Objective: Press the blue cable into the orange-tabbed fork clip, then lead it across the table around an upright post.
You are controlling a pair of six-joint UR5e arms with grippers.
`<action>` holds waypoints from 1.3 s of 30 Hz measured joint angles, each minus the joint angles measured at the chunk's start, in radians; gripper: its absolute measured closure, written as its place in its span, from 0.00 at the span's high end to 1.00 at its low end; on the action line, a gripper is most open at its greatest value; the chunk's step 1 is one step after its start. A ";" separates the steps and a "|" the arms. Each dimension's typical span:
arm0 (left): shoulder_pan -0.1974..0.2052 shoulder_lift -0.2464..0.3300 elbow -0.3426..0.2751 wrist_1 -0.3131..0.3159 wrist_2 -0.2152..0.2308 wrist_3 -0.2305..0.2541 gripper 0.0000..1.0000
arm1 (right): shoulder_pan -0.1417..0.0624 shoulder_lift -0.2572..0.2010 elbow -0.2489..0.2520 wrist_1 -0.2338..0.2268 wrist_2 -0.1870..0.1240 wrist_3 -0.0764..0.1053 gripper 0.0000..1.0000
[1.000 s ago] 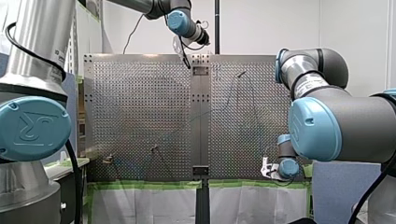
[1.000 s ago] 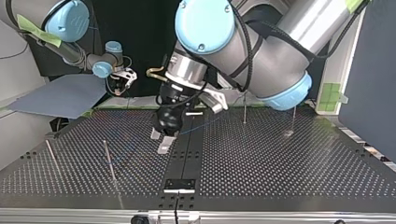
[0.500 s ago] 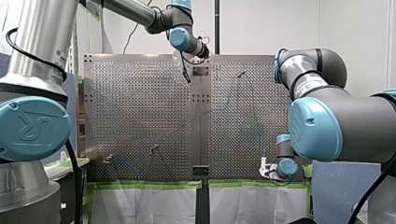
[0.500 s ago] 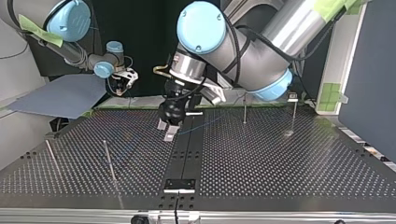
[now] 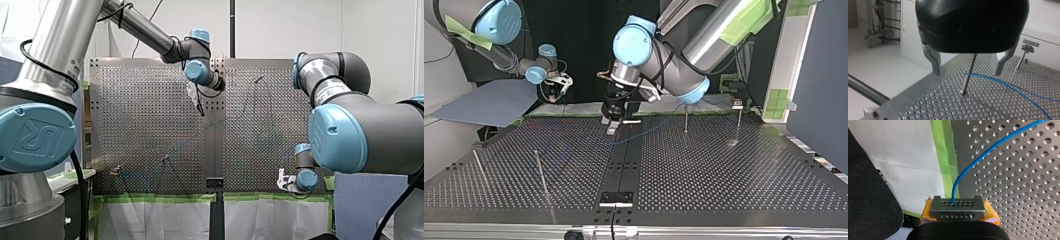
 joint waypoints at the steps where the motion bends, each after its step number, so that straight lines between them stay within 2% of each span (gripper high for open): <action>1: 0.004 -0.001 -0.007 0.007 0.001 -0.005 1.00 | 0.000 0.000 0.000 0.001 0.000 -0.001 0.00; 8: 0.022 -0.003 -0.063 0.063 0.006 -0.053 1.00 | 0.003 0.000 -0.002 0.006 0.000 -0.008 0.00; 14: 0.031 -0.003 -0.112 0.112 0.019 -0.073 1.00 | 0.004 0.000 -0.003 0.009 0.001 -0.010 0.00; 39: 0.049 -0.003 -0.337 0.337 0.026 -0.067 1.00 | 0.008 0.000 -0.005 0.009 0.001 -0.010 0.00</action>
